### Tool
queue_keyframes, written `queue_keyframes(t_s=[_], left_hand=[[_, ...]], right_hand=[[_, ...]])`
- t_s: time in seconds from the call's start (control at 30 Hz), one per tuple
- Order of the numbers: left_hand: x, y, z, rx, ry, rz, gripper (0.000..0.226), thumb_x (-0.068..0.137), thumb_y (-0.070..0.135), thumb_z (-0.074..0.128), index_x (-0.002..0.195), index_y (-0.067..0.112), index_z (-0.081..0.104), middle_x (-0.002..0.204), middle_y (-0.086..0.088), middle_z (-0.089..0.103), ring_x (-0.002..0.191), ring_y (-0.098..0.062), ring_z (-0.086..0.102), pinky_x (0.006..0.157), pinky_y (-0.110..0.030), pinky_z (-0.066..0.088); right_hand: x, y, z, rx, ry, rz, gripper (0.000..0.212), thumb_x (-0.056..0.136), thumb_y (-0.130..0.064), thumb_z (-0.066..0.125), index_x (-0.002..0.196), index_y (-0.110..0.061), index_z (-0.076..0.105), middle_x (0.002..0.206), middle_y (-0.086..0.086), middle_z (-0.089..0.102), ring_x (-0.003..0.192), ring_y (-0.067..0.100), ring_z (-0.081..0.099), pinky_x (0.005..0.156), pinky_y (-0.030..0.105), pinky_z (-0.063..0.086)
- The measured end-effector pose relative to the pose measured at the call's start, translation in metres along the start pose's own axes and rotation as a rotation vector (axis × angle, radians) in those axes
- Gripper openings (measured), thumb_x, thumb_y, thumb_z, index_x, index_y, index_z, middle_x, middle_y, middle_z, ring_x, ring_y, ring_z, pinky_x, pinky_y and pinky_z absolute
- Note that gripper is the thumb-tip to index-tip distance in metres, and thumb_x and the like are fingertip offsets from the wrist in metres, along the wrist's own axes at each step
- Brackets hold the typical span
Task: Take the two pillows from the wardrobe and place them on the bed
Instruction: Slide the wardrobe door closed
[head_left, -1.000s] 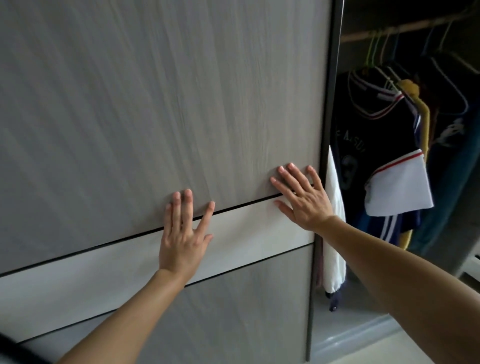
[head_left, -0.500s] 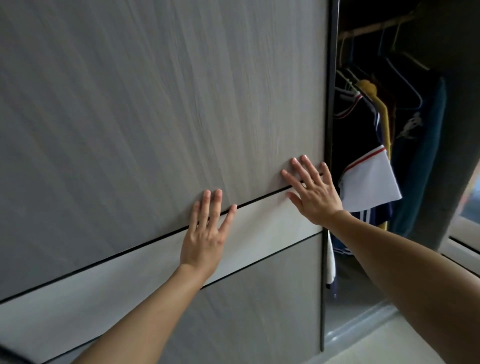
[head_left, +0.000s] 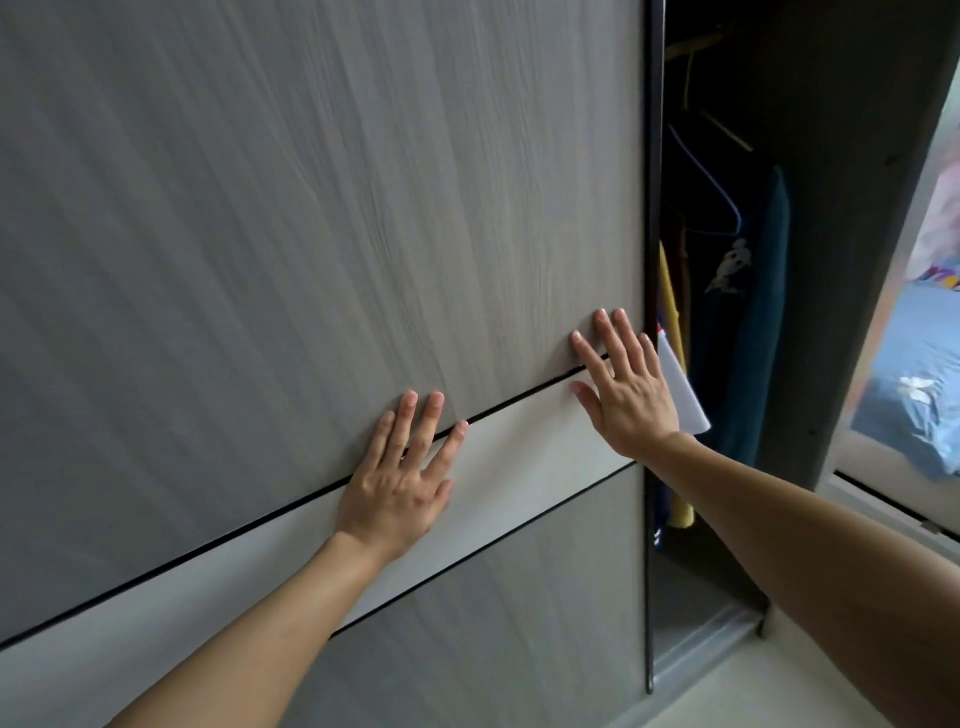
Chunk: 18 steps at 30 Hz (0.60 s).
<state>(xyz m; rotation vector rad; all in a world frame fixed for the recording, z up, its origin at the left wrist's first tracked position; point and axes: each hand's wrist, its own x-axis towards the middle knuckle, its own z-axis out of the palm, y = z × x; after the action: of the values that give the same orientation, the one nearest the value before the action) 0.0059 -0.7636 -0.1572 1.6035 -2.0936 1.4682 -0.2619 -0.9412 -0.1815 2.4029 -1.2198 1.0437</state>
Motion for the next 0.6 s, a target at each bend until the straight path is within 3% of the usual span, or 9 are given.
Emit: queue_keyframes(t_s=[0.4, 0.6], left_hand=[[0.11, 0.087, 0.034, 0.028, 0.08, 0.076, 0.067, 0.086, 0.031, 0.051, 0.146, 0.011, 0.031, 0.156, -0.017, 0.023, 0.146, -0.032, 0.016, 0.12, -0.052, 0.003], [0.153, 0.121, 0.043, -0.019, 0.096, 0.154, 0.056, 0.086, 0.023, 0.049, 0.139, 0.007, 0.042, 0.154, -0.016, 0.028, 0.145, -0.033, 0.021, 0.119, -0.056, 0.005]], right_hand=[[0.01, 0.124, -0.015, 0.044, 0.001, 0.105, 0.059, 0.1, -0.042, 0.03, 0.151, -0.029, 0.002, 0.161, 0.01, 0.002, 0.148, 0.025, -0.006, 0.114, 0.051, 0.027], [0.01, 0.164, -0.015, 0.119, 0.051, 0.337, 0.063, 0.099, -0.045, 0.036, 0.15, -0.031, 0.003, 0.161, 0.003, 0.001, 0.148, 0.021, 0.0, 0.093, 0.048, 0.049]])
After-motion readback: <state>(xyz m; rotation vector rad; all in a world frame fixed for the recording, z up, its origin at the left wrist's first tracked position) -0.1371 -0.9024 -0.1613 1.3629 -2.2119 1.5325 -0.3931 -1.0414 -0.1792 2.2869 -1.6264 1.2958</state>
